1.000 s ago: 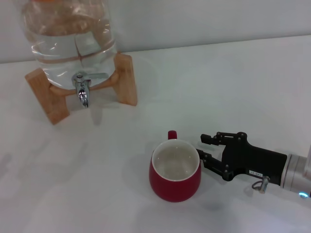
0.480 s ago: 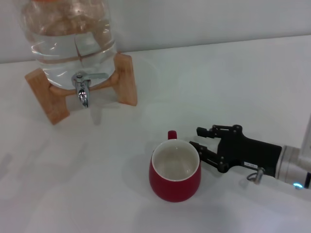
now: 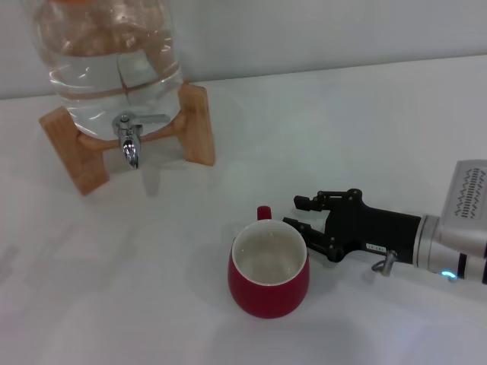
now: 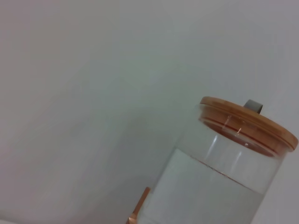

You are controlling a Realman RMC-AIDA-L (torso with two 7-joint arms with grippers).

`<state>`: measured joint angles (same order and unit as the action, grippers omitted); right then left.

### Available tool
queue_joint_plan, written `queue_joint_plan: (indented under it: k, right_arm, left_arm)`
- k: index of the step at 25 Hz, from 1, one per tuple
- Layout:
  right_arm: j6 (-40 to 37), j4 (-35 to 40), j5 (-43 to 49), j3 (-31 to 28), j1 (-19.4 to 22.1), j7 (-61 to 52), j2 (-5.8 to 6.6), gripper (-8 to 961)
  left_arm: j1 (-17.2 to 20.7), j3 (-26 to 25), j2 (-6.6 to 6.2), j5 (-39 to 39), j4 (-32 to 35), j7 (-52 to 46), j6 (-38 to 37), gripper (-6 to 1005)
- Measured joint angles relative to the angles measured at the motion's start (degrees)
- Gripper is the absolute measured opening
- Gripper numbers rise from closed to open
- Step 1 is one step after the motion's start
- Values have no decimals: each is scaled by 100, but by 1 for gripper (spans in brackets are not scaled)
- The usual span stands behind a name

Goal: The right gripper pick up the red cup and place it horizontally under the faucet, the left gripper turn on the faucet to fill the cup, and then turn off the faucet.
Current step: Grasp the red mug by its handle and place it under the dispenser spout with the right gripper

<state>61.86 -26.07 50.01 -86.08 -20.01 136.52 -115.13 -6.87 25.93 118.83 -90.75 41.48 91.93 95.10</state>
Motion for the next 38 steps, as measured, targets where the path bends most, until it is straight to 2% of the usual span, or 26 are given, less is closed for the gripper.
queue_joint_plan:
  k: [10, 27, 38]
  right_arm:
    - [-226, 6, -19, -54, -80, 22, 9, 366]
    - [-238, 5, 9, 228, -390, 18, 16, 365]
    - [-245, 6, 8, 356, -398, -3, 18, 364]
  left_arm:
    - [-2, 0, 0, 7, 0, 0, 0, 876]
    - [-19, 0, 0, -14, -9, 25, -35, 876]
    - [-23, 0, 0, -14, -8, 34, -45, 876]
